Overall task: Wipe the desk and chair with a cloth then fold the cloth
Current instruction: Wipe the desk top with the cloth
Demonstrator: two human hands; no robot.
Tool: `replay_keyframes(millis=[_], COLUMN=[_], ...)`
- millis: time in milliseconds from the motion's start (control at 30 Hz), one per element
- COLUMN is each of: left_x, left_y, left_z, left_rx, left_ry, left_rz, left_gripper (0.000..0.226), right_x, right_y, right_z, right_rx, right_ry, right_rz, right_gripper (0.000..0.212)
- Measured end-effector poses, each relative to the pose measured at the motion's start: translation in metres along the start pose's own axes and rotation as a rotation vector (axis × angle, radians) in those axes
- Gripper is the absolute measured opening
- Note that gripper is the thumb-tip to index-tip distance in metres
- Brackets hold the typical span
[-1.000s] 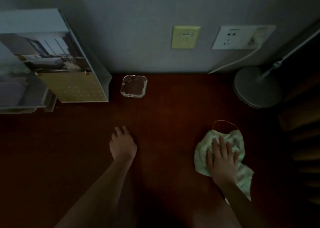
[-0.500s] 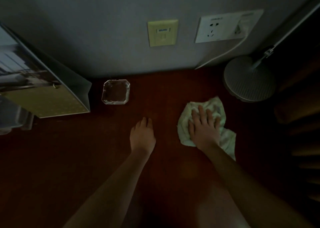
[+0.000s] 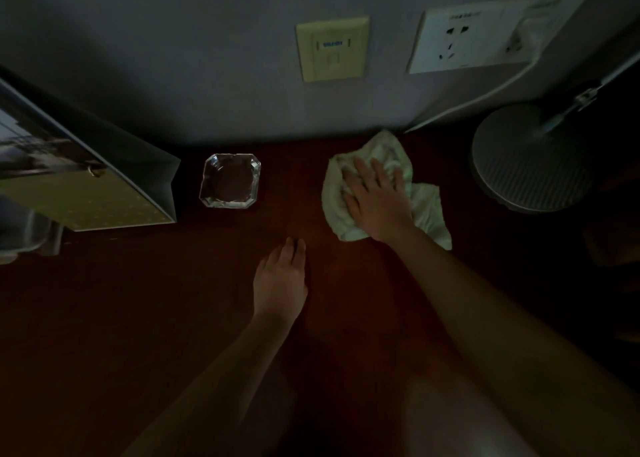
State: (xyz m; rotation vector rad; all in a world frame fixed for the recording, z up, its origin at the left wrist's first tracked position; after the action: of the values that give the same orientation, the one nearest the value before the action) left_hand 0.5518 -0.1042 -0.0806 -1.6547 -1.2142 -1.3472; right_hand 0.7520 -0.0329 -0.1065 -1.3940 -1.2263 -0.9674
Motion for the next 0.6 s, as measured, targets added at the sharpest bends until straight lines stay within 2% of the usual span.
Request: replay_keyframes(millis=[133,300,433,600], left_x=[0.002,0.006,0.006,0.005], left_y=[0.004,0.017,0.034,0.045], left_z=[-0.004,-0.011,-0.018,-0.015], left_rx=[0.039,0.109,0.046,-0.032], left_ry=[-0.031,-0.031,-0.03,-0.078], left_rz=[-0.011,-0.016,-0.033,-0.022], left_gripper=[0.058,0.054,0.053,0.052], right_x=[-0.023,-0.048,-0.054,-0.039], right_y=[-0.013,-0.031,-0.028,0.01], right_z=[-0.065,-0.163,-0.209,-0.203], right_rx=[0.144,0.142,0.042,-0.234], right_ry=[-0.002,0.001,-0.027,0.031], right_rz=[-0.029,-0.012,0.033,0.13], right_gripper=[0.055,0.052,0.053,0.058])
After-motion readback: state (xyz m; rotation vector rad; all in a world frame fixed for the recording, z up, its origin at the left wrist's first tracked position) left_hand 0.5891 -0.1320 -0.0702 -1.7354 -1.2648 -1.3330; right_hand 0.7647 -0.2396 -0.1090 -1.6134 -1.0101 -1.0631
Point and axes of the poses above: each hand's wrist, its own z-axis towards the middle knuckle, its own x-axis out of the back of the hand, y = z × x, the point moved 1 cm from there along z, towards the middle knuckle
